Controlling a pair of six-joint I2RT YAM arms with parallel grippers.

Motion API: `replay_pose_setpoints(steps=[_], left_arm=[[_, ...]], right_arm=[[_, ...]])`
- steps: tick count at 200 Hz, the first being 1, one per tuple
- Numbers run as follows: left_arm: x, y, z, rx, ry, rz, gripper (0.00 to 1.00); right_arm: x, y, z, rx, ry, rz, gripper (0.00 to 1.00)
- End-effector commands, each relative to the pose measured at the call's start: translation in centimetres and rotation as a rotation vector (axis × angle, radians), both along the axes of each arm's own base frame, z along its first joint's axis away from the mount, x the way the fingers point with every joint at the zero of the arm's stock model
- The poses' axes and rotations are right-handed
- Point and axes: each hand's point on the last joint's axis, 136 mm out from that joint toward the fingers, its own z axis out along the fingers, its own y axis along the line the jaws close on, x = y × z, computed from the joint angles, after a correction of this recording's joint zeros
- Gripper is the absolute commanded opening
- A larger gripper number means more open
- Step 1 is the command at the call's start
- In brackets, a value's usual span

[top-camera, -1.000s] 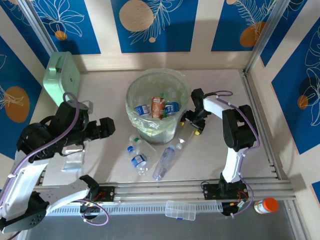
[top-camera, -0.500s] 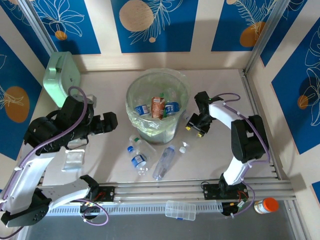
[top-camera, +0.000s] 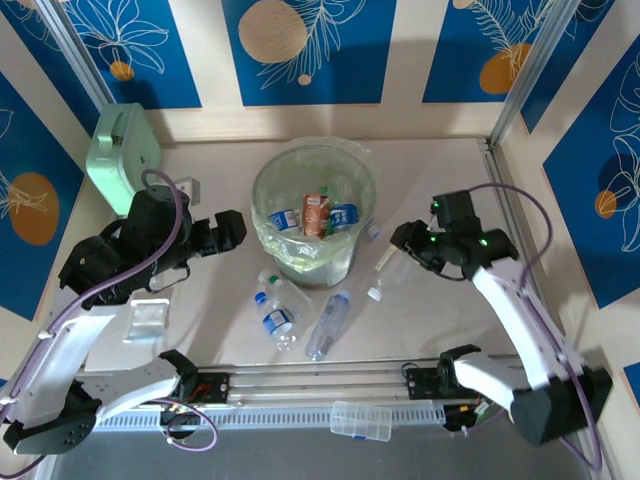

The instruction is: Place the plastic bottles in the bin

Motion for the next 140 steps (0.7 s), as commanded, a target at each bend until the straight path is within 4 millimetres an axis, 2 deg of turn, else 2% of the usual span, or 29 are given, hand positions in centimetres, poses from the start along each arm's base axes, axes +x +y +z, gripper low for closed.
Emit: replay_pose_setpoints(steps=[1,22,39,60,75,94,113,140], left_arm=[[1.4,-1.6,2.7,-0.063,-0.080,-0.042,0.94],[2.1,-2.2,3.5,-0.061,-0.097,-0.057,0.94],[2.5,-2.2,3.5,-0.059,-0.107,-0.048,0.94],[2.7,-2.7,3.7,-0.069,-0.102,-0.061,0.94],[2.5,-2.7,3.9,-0.067,-0.096,-0.070,0.94],[1.9,-2.3,4.1,-0.062,-0.097,-0.071,0.94],[1.2,-1.7,4.1,-0.050,-0.102,-0.073,0.94],[0.3,-0.6,3.8,-0.027,-0.100,-0.063,0.94]], right_arm=[[-1.2,0.5,4.9,0.046,-0.157,0.052,0.48],[-1.6,0.3,9.4,0.067,-0.291,0.060,0.46],[-1.4,0.9,13.5,0.088,-0.405,0.106,0.45],[-0.4,2.1,18.2,0.102,-0.520,0.170,0.45],[0.9,3.1,20.7,0.118,-0.561,0.207,0.44],[3.2,5.1,22.7,0.167,-0.568,0.265,0.44],[5.6,7.8,23.6,0.187,-0.571,0.322,0.44],[8.2,12.2,23.0,0.168,-0.539,0.428,0.44]])
